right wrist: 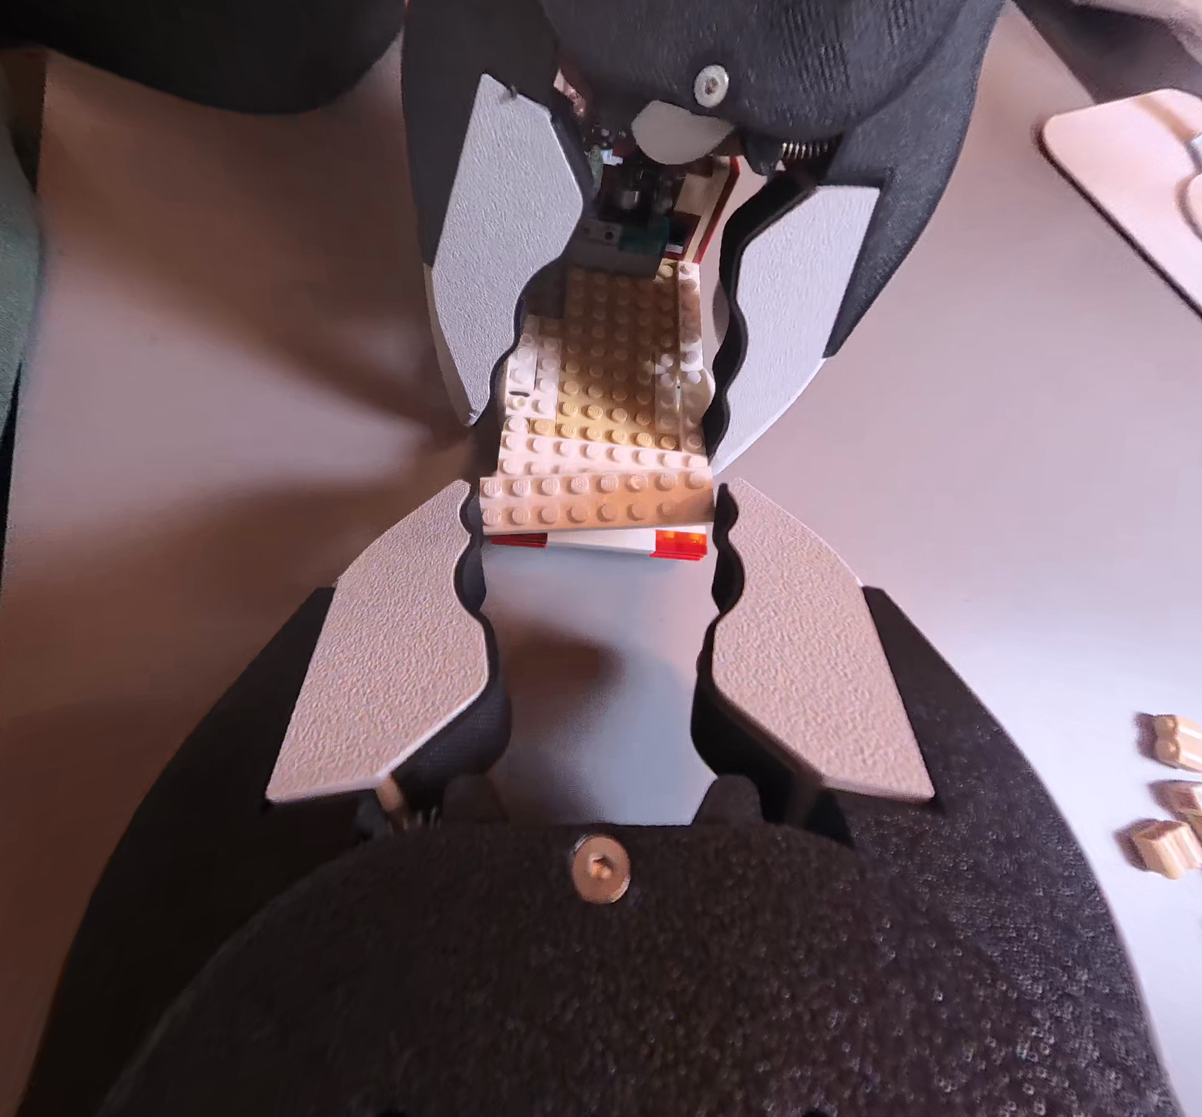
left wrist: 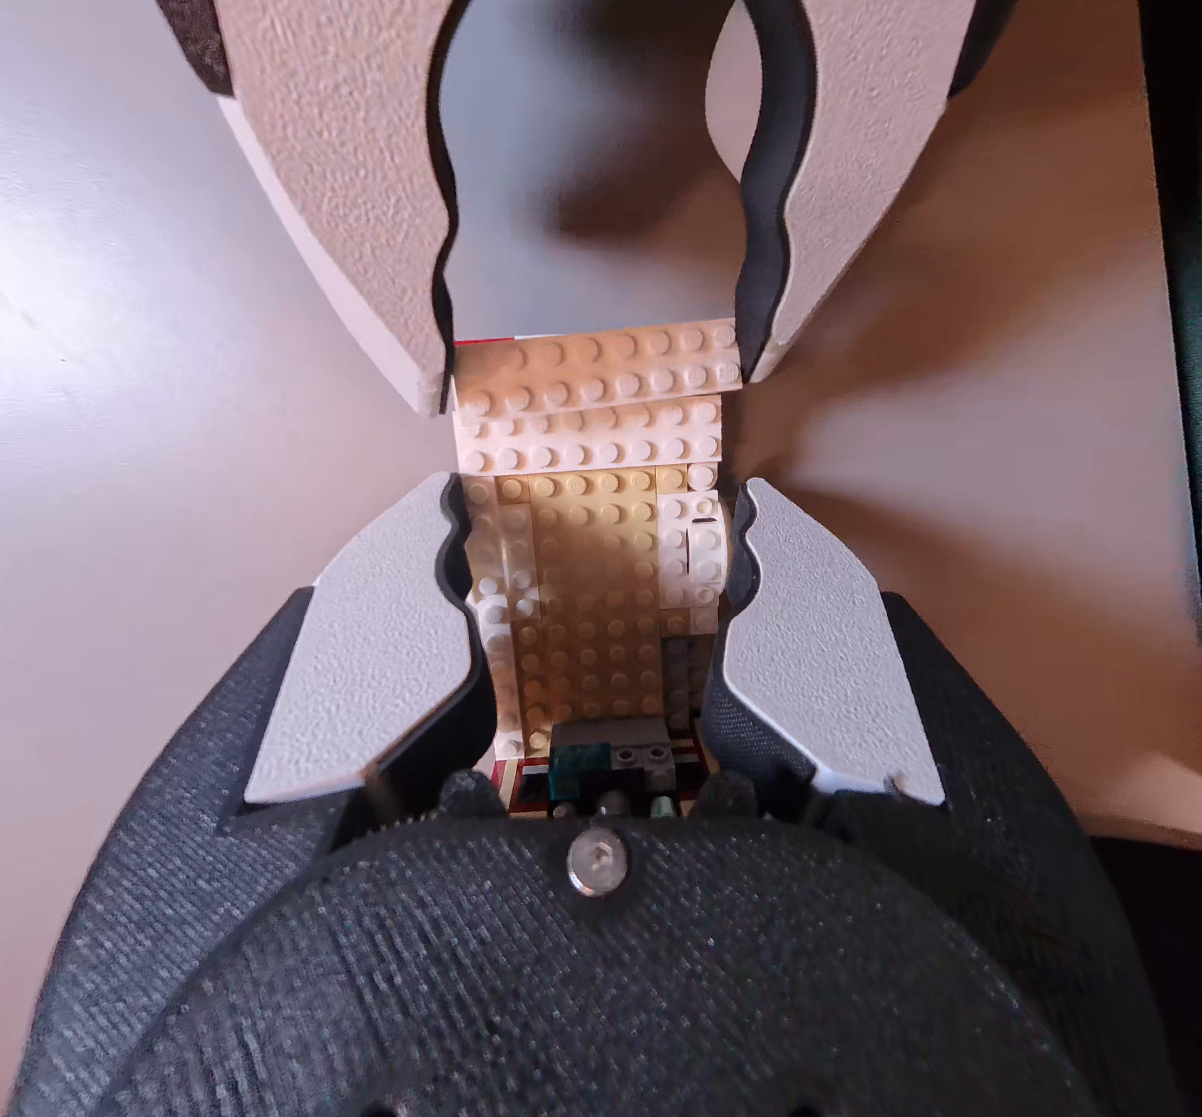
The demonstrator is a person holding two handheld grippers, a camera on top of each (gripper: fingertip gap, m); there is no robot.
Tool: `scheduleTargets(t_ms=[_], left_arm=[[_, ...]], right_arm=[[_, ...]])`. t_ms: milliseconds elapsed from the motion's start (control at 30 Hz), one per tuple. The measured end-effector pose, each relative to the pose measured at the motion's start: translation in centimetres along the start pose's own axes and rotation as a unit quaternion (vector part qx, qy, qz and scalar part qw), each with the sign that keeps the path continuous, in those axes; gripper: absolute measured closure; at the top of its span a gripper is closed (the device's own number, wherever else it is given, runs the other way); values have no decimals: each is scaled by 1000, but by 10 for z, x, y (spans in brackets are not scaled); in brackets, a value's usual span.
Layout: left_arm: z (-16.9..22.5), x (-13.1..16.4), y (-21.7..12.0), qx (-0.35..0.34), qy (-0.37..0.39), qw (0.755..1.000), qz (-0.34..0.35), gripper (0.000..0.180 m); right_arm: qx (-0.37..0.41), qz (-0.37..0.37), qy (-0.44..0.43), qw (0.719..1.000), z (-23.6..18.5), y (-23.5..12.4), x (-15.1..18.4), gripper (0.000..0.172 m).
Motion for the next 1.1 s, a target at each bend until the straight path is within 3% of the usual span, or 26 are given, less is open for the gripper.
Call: scheduleTargets(t_ms=[167, 333, 500, 567, 700, 800, 900, 1100], left_arm=[[-1, 1, -1, -2, 17, 1000, -21, 102], [-1, 3, -5, 2, 25, 999, -29, 102], [1, -8, -34, -26, 26, 999, 40, 103], [2, -6, -47, -53, 22, 996, 69, 105], [5, 3, -71, -105, -7, 982, 157, 109], [10, 14, -75, -145, -14, 972, 187, 111], [18, 25, -62, -145, -5, 978, 150, 109], [16, 9, -31, -109, 24, 991, 72, 105]], right_arm=[[-58, -11, 106, 993, 19, -17, -3, 103], [-14, -93, 113, 989, 61, -8, 27, 102], [11, -101, 58, 993, 80, 11, 20, 104], [12, -81, 81, 993, 89, 17, 14, 110], [20, -70, 95, 993, 103, 18, 8, 103], [-19, -69, 112, 991, 90, 7, 2, 104], [-87, -83, 108, 987, 48, -2, -9, 95], [-68, -144, 59, 985, 3, 24, -4, 86]])
Point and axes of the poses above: each gripper's, where its closed fingertips meet, y out along the fingers, x out of its underside, z = x × y across the jaws, the point moved 2 cm from there along -y, back along the fingers, and after that the axes turned 13 degrees about x, right-handed, at the moved point
